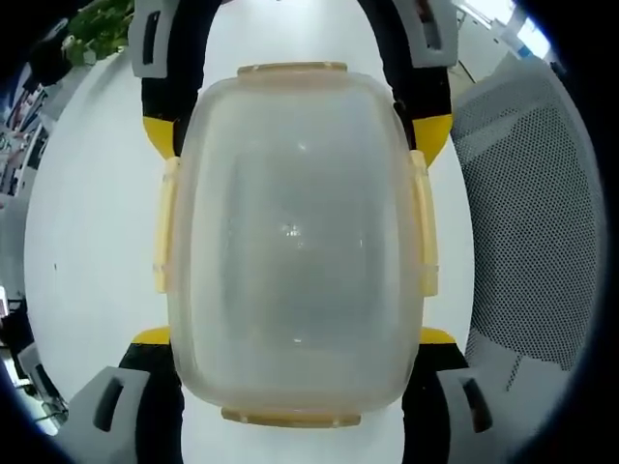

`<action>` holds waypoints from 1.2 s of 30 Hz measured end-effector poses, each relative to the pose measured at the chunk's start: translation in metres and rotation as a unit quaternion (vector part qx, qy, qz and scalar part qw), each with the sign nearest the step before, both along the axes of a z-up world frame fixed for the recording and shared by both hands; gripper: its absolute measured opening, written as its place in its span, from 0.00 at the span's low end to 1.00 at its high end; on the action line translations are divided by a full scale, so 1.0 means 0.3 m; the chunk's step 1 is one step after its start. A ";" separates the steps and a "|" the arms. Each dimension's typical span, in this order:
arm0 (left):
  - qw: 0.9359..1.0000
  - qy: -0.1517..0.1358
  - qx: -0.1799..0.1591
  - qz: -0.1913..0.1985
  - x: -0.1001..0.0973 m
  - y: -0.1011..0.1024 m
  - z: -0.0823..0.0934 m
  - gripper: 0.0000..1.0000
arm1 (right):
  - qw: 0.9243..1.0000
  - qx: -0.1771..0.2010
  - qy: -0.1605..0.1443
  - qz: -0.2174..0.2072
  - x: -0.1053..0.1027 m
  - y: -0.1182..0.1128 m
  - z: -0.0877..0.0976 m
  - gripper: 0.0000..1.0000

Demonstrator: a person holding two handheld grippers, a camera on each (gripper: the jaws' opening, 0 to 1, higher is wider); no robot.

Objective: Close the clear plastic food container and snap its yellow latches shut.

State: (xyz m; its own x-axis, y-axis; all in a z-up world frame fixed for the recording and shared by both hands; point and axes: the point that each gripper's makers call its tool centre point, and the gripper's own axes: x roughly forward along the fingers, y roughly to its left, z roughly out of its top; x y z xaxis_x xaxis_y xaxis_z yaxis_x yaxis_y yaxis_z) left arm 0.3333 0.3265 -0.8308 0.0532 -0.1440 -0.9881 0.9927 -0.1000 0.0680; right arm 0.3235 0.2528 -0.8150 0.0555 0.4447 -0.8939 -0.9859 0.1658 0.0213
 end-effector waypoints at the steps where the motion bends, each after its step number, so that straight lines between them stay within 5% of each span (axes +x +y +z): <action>1: 1.000 0.000 0.000 0.000 0.002 0.004 0.000 0.96 | 1.000 -0.001 0.000 0.000 0.001 0.004 0.000 0.92; 36: 1.000 0.001 -0.007 0.003 0.051 0.189 0.010 0.96 | 1.000 -0.006 0.000 -0.004 0.059 0.194 0.004 0.92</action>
State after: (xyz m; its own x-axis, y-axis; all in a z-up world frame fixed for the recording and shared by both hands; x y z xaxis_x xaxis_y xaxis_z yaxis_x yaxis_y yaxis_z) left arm 0.3485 0.3833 -0.8279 0.0514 -0.1582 -0.9861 0.9935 -0.0921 0.0665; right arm 0.3411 0.3111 -0.8138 0.0585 0.4338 -0.8991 -0.9846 0.1738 0.0198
